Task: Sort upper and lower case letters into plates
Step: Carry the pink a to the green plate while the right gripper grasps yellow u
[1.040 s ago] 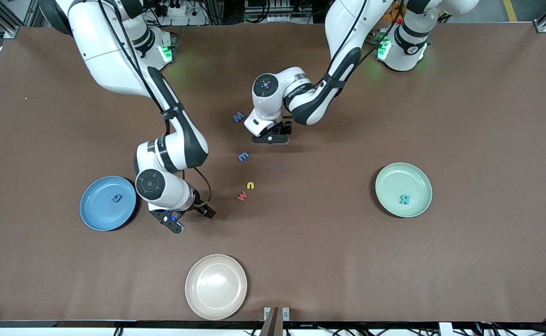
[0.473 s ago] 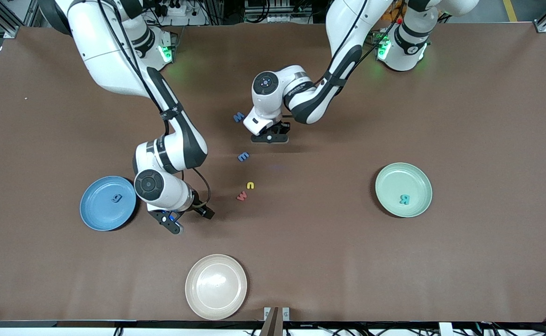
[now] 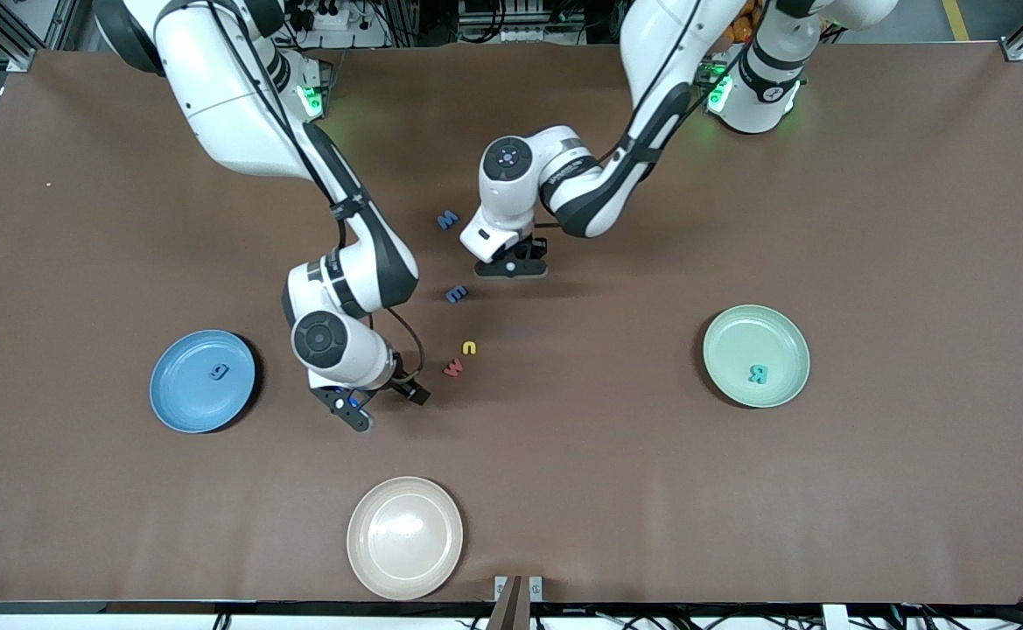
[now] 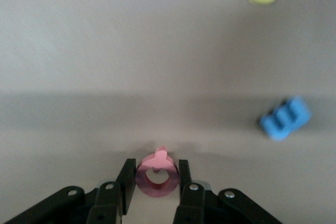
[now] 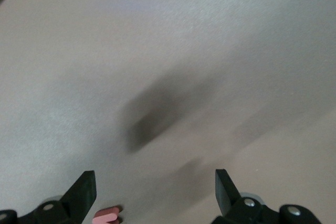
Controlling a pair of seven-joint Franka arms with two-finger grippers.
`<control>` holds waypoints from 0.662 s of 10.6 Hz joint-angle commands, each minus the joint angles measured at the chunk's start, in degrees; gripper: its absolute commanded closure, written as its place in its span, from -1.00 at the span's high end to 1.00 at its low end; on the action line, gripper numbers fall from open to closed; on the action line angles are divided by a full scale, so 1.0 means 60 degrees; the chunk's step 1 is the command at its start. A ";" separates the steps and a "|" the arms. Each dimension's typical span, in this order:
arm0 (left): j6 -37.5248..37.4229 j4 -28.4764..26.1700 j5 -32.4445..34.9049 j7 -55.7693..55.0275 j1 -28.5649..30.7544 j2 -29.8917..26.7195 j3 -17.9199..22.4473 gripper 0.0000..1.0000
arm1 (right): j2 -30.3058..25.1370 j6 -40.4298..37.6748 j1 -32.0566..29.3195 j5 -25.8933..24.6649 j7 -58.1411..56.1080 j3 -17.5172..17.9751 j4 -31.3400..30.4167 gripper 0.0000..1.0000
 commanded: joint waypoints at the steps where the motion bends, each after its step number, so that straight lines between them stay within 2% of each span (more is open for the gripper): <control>1: -0.0813 -0.0309 0.0337 -0.0176 0.0843 -0.1194 -0.0056 -1.00 | 0.0161 -0.0090 0.0315 0.0144 -0.0452 -0.0048 0.0369 1.00; 4: -0.1837 -0.0338 0.0351 0.0495 0.2101 -0.1957 -0.0173 -1.00 | -0.0028 -0.0162 0.1149 0.0100 -0.1478 -0.0048 0.0369 1.00; 5: -0.2276 -0.0338 0.0337 0.0992 0.2889 -0.2133 -0.0463 -1.00 | -0.0160 -0.0279 0.1384 0.0100 -0.1800 -0.0033 0.0354 1.00; 7: -0.2559 -0.0367 0.0337 0.2235 0.4253 -0.2149 -0.0700 -1.00 | -0.0278 -0.0674 0.2653 0.0013 -0.1746 -0.0222 0.0296 1.00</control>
